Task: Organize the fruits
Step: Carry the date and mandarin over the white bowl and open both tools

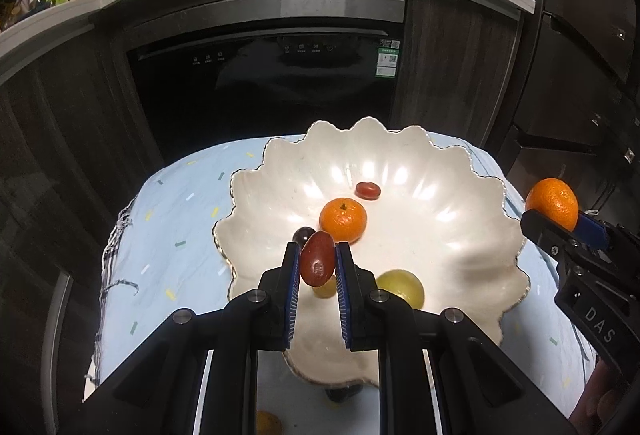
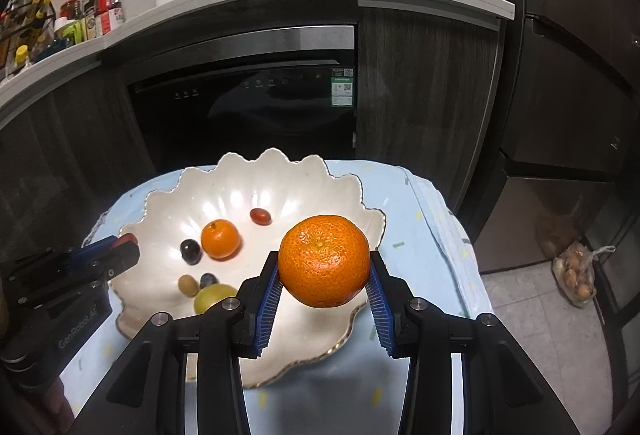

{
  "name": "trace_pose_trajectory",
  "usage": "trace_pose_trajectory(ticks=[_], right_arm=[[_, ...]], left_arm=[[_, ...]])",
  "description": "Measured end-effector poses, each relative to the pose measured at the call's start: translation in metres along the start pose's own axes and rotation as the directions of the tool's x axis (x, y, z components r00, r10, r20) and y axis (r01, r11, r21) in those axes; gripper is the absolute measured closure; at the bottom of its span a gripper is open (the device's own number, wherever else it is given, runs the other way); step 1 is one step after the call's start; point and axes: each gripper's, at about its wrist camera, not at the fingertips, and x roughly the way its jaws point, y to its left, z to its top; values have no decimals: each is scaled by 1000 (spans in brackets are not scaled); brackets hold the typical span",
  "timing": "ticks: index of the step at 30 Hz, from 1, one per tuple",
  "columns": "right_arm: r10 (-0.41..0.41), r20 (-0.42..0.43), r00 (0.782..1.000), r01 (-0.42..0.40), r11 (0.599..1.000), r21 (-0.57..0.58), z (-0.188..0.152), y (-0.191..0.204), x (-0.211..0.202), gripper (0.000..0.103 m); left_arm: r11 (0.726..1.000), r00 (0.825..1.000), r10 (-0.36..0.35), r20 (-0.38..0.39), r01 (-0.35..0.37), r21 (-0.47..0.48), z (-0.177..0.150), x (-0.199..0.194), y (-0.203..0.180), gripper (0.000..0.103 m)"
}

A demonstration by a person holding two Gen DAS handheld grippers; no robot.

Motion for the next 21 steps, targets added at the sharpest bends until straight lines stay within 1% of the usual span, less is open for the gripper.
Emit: trace_pose_trajectory(ticks=[7, 13, 18, 21], right_arm=[[-8, -39, 999, 8, 1000, 2, 12, -1, 21, 60], [-14, -69, 998, 15, 1000, 9, 19, -2, 35, 60], [-17, -101, 995, 17, 1000, 1, 21, -1, 48, 60], [-25, -113, 993, 25, 1000, -4, 22, 0, 53, 60]], left_arm=[[1000, 1000, 5, -6, -4, 7, 11, 13, 3, 85], [1000, 999, -1, -34, 1, -1, 19, 28, 7, 84], [1000, 998, -14, -68, 13, -15, 19, 39, 10, 84], [999, 995, -46, -92, 43, -32, 18, 43, 12, 84]])
